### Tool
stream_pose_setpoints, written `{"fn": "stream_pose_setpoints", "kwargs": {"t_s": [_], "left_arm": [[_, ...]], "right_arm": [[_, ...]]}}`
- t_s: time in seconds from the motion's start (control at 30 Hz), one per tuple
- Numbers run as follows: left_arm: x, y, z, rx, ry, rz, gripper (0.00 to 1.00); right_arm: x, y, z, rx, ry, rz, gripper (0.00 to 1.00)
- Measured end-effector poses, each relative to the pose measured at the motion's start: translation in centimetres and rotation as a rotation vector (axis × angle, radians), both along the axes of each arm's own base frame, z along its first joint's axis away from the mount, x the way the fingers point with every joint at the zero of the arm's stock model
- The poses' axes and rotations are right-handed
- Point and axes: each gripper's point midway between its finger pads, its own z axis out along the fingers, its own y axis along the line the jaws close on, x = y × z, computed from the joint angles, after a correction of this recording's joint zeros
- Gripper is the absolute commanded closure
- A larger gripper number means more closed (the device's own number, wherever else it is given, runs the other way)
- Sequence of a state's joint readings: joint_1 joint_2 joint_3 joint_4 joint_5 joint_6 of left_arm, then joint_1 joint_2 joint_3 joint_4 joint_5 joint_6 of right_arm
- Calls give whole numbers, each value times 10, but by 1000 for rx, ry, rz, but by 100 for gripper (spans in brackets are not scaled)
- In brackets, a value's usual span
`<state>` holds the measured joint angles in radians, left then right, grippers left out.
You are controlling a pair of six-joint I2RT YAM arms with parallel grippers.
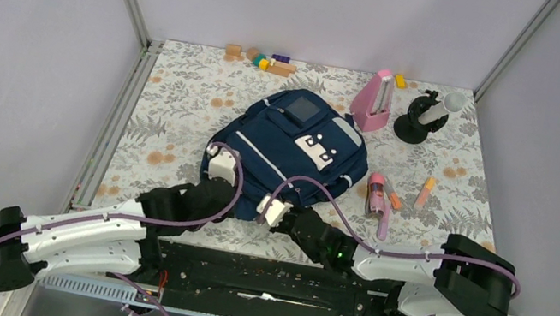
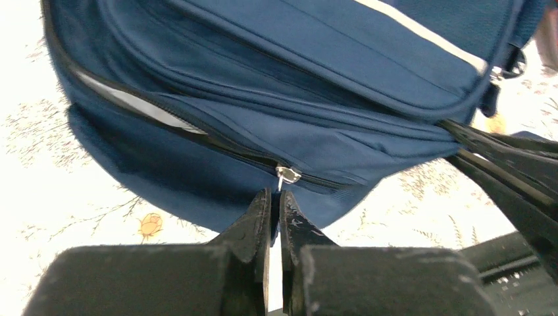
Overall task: Pack the student bag
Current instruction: Zip the student bag at the center of the board.
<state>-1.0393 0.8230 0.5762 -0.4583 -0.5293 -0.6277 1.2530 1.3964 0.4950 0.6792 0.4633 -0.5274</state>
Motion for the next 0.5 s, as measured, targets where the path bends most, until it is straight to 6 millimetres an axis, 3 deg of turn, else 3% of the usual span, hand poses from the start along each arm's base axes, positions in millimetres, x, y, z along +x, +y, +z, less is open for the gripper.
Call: {"fn": "stream_pose_setpoints", "kwargs": {"t_s": [0.17,0.4,0.5], "left_arm": [[8,14,-4,31,-8,86,100],[36,57,3,42,-40,248,100],[44,66,3,24,-39,270,100]], "right_arm": [[-2,-10,-5,-2,9,-15,100],[-1,-19,-8,-5,12,-47,100],[-1,-20,-8,0,13,-51,100]]}}
